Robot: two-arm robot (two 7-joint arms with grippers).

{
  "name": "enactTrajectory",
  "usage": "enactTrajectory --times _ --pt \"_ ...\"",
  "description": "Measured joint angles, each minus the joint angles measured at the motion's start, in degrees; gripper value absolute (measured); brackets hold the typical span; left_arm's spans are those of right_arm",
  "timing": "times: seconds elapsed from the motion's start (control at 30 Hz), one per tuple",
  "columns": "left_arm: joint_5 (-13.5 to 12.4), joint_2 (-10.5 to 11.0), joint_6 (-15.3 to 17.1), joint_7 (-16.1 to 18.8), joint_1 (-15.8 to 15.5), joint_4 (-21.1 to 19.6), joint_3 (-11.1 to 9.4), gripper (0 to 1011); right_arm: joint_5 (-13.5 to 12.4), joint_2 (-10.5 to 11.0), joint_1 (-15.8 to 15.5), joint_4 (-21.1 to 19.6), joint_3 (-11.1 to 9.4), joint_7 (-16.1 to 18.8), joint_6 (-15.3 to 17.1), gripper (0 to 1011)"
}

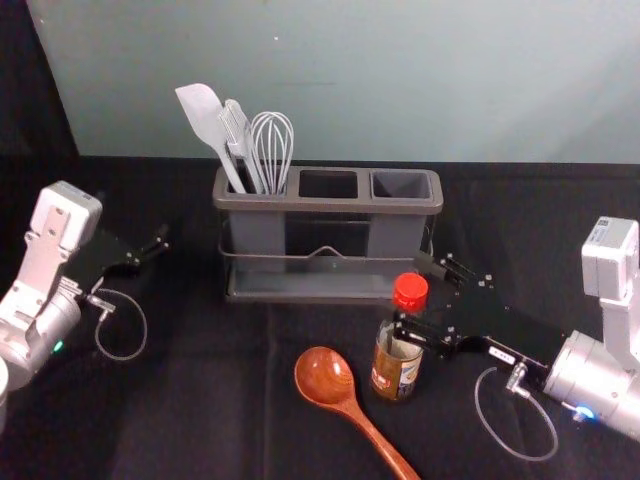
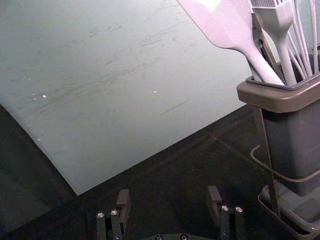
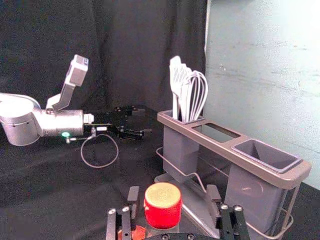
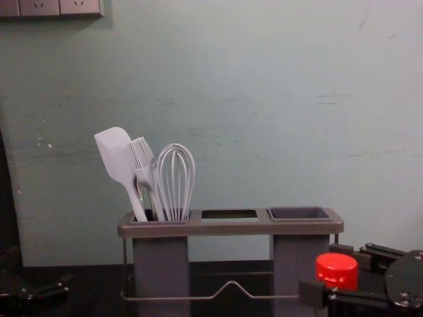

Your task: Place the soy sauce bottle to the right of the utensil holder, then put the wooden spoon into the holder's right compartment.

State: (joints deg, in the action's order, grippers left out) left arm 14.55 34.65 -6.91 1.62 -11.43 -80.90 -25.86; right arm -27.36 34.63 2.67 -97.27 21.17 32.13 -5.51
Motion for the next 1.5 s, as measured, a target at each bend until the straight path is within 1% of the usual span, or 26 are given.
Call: enactTrajectory --times 0.07,0.17,0.27,0.3,0.33,0.4,0.53,0.83,0.97,1.03,1.13,1.2,1.23,1.33,1.4,1.43,1.5 --pt "0.0 0.0 0.0 0.0 0.0 0.0 0.0 1005 -0.01 0.01 -0.01 -0.01 -0.01 0.0 -0.02 814" --pt "0.0 0.0 0.0 0.0 0.0 0.0 0.0 1005 -0.01 0.02 -0.02 -0.02 -0.02 0.01 -0.04 763" --pt "0.0 0.0 0.0 0.0 0.0 0.0 0.0 1005 -0.02 0.04 -0.04 -0.05 -0.04 0.02 -0.06 627" --pt "0.0 0.0 0.0 0.0 0.0 0.0 0.0 1005 -0.03 0.04 -0.04 -0.06 -0.05 0.02 -0.07 627" --pt "0.0 0.0 0.0 0.0 0.0 0.0 0.0 1005 -0.03 0.05 -0.05 -0.06 -0.05 0.03 -0.07 568" --pt "0.0 0.0 0.0 0.0 0.0 0.0 0.0 1005 -0.03 0.05 -0.06 -0.06 -0.05 0.03 -0.09 498" --pt "0.0 0.0 0.0 0.0 0.0 0.0 0.0 1005 -0.04 0.08 -0.08 -0.07 -0.06 -0.03 -0.09 394" --pt "0.0 0.0 0.0 0.0 0.0 0.0 0.0 1005 0.08 0.23 -0.25 -0.36 -0.14 0.0 -0.17 387" --pt "0.0 0.0 0.0 0.0 0.0 0.0 0.0 1005 0.19 0.95 -0.97 -1.74 -1.3 -0.15 -0.39 387" --pt "0.0 0.0 0.0 0.0 0.0 0.0 0.0 1005 -0.37 1.58 -1.5 -2.65 -2.33 -0.35 -0.16 387" --pt "0.0 0.0 0.0 0.0 0.0 0.0 0.0 1005 -1.13 2.46 -2.13 -3.54 -3.31 -0.38 0.42 387" --pt "0.0 0.0 0.0 0.0 0.0 0.0 0.0 1005 -2.53 3.95 -3.27 -4.82 -5.13 -0.44 1.67 386" --pt "0.0 0.0 0.0 0.0 0.0 0.0 0.0 1005 -2.53 3.95 -3.27 -4.82 -5.13 -0.44 1.67 387" --pt "0.0 0.0 0.0 0.0 0.0 0.0 0.0 1005 -4.48 5.9 -4.95 -5.55 -7.91 -0.85 2.72 387" --pt "0.0 0.0 0.0 0.0 0.0 0.0 0.0 1005 -5.23 6.59 -5.66 -5.58 -9.16 -1.0 2.87 387" --pt "0.0 0.0 0.0 0.0 0.0 0.0 0.0 1005 -5.92 7.11 -6.3 -5.42 -10.34 -1.1 2.85 387" --pt "0.0 0.0 0.0 0.0 0.0 0.0 0.0 1005 -6.39 7.49 -6.74 -4.97 -11.44 -1.34 2.73 387"
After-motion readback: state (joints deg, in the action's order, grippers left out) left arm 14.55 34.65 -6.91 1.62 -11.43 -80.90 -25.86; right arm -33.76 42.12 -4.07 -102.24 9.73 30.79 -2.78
